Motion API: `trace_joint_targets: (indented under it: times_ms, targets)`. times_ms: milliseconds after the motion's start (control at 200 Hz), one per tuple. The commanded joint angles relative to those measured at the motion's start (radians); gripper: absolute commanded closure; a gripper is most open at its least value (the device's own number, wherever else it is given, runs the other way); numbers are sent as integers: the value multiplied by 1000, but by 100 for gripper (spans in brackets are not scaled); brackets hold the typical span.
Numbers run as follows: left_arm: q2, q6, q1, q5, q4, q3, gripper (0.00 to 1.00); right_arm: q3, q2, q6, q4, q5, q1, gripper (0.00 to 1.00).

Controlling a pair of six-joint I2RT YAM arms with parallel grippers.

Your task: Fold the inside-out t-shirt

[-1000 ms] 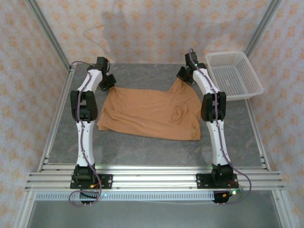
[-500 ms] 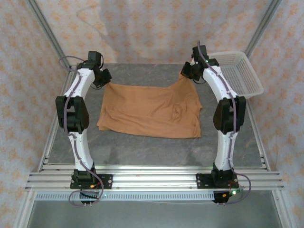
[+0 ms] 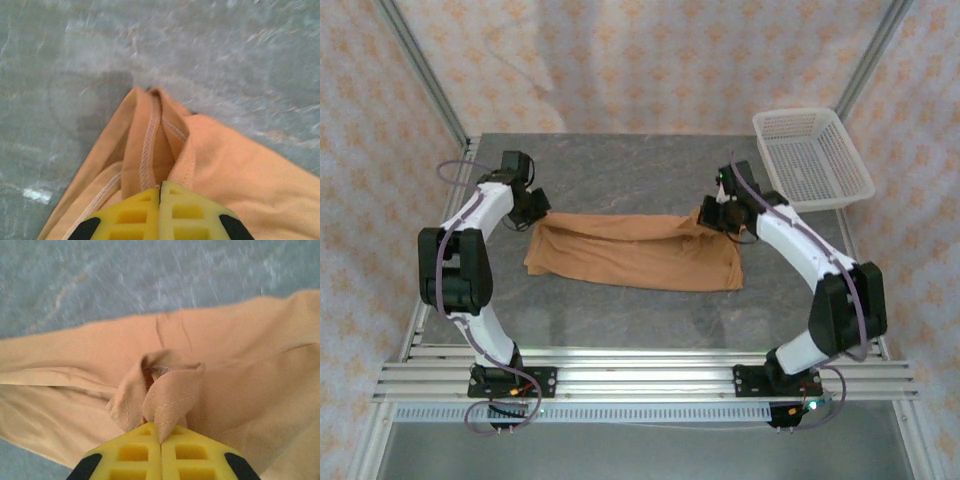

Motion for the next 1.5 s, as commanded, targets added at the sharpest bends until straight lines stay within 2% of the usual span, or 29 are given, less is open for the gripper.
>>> trace_joint_targets:
  times_ms: [0, 20, 70, 120, 205, 295, 415, 570, 636, 781, 966, 1091, 1236, 1351, 1496]
  targets:
    - [-40, -22, -5, -37, 75, -78, 100, -160, -78, 84, 121, 31, 25, 83]
    - [-41, -22, -5, -34, 80, -91, 100, -191, -91, 96, 137, 31, 24, 78]
    - [-42, -21, -6, -32, 86, -110, 77, -249, -119, 119, 165, 37, 25, 64]
    - [-47, -16, -7, -33, 89, -125, 72, -278, -146, 129, 157, 63, 25, 58]
    - [-69, -12, -8, -68, 68, -130, 63, -279, -191, 128, 122, 105, 25, 55]
    - [-106, -10, -23, -122, 40, -116, 63, -233, -201, 121, 81, 138, 25, 55]
    - [-136, -22, -80, -152, 23, -86, 63, -155, -121, 115, 63, 117, 33, 55]
    - [-109, -51, -175, -73, 74, -67, 64, -92, -4, 130, 67, 93, 93, 55]
    - [-79, -102, -197, -23, 102, -58, 65, -69, 44, 145, 80, 71, 130, 55]
    - [-6, -171, -200, 94, 203, -73, 67, -78, 141, 237, 186, 20, 177, 56]
    - [43, -169, -145, 35, 236, -150, 69, -201, 222, 340, 299, -3, 175, 56]
    - [58, -136, -83, 7, 233, -200, 71, -236, 207, 314, 285, -35, 172, 54]
    - [5, -107, -84, -34, 198, -196, 71, -155, 140, 197, 110, -24, 169, 51]
    - [-49, -108, -150, -83, 155, -143, 69, -127, 65, 210, 31, 63, 149, 48]
    - [-59, -122, -261, -96, 162, -75, 66, -177, 43, 312, 123, 58, 105, 47]
